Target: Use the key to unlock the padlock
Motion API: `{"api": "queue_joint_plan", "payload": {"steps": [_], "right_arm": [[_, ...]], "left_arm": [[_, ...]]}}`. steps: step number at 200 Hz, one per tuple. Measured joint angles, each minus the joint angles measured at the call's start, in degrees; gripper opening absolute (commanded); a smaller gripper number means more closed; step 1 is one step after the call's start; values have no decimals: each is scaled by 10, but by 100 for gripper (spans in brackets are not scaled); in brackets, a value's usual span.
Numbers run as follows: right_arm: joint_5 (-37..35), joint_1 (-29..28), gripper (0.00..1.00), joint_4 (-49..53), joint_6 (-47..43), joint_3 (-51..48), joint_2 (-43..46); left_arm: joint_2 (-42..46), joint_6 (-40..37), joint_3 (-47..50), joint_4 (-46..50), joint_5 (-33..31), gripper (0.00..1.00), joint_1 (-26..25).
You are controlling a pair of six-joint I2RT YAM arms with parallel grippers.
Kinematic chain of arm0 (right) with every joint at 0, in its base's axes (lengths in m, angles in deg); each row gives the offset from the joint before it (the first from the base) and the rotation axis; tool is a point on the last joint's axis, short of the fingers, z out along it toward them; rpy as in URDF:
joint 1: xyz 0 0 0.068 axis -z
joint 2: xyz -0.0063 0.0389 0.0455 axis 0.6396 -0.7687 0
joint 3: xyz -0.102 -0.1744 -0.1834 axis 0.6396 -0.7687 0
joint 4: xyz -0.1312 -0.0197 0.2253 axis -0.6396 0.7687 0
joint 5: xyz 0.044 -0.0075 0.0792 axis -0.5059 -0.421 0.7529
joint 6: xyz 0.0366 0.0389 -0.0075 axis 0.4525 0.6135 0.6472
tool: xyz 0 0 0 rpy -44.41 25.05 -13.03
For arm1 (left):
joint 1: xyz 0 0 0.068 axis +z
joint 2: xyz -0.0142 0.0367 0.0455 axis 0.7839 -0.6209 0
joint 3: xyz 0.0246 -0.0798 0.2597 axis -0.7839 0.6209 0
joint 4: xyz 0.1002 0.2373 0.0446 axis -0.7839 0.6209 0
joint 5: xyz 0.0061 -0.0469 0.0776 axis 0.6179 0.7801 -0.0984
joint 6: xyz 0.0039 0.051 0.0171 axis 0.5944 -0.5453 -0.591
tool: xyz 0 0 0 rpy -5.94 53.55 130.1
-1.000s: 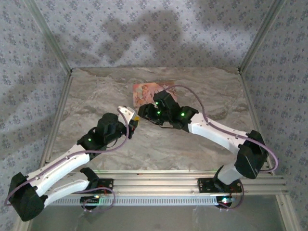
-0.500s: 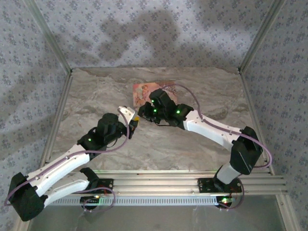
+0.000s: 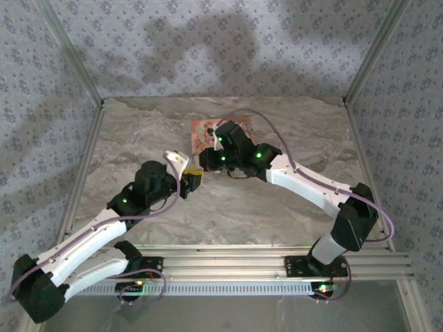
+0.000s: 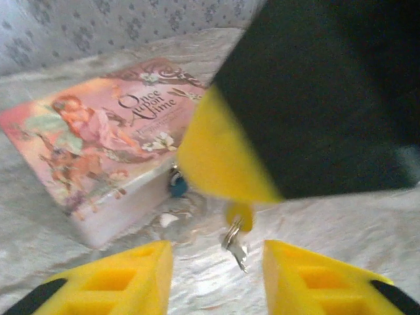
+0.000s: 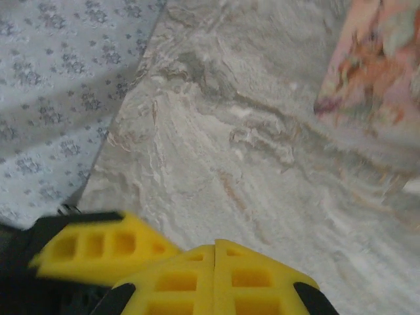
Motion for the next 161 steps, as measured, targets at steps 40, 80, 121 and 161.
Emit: {"api": "queue_joint_plan", "payload": {"steps": [40,80,121,161], "right_arm": [[40,43,0,72,-196,24,20],[153,105,0,83,-291,9,58],[311,128,0,48,-329,-22,99],[384,157,0,-15,-304,-55,107]], "left_arm": [[-8,91,-6,-30,158,57,97],[-51,194,-6,-148,318,57,149],[-83,275,-6,-263,418,57,150],[-112,318,-11,-348,458,49,127]]}}
